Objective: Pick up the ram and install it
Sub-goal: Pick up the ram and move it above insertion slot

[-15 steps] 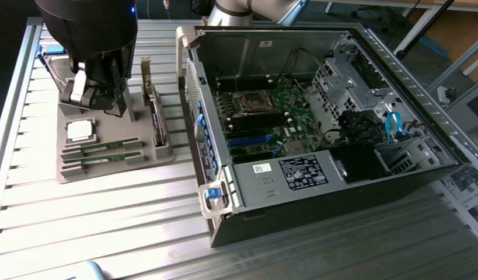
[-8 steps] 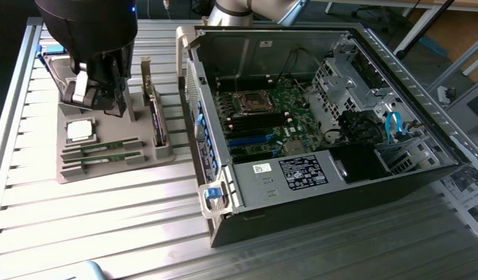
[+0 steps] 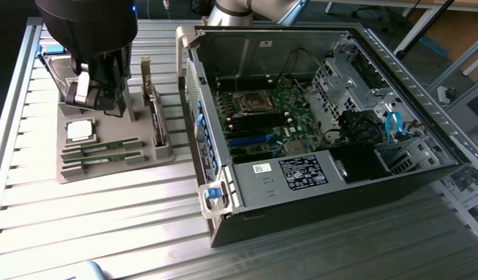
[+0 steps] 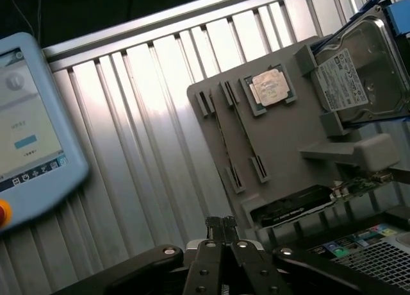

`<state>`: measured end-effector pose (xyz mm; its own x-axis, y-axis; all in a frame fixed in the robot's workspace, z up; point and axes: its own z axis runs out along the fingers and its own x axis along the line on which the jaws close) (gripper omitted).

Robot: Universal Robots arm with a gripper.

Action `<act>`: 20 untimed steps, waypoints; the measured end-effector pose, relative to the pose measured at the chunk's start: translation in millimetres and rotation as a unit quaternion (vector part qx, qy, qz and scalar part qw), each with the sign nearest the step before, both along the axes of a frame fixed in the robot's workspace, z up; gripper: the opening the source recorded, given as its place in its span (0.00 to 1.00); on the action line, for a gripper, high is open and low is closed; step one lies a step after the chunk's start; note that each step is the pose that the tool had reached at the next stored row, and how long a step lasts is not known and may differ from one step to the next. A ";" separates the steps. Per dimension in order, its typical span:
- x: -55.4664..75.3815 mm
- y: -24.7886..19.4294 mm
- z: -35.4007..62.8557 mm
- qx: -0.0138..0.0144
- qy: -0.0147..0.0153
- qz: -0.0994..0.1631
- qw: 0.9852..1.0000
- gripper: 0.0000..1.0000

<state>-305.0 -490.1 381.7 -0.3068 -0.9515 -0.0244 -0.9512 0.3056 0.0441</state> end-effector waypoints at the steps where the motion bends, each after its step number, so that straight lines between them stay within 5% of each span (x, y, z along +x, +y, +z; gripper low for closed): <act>1: 0.0 0.0 0.0 0.000 0.000 0.002 1.000 0.11; 20: 0.0 0.0 -0.5 0.000 0.000 0.062 0.998 0.11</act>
<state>-305.0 -490.1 381.2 -0.1872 -0.9820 -0.0244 -0.9816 0.1860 0.0440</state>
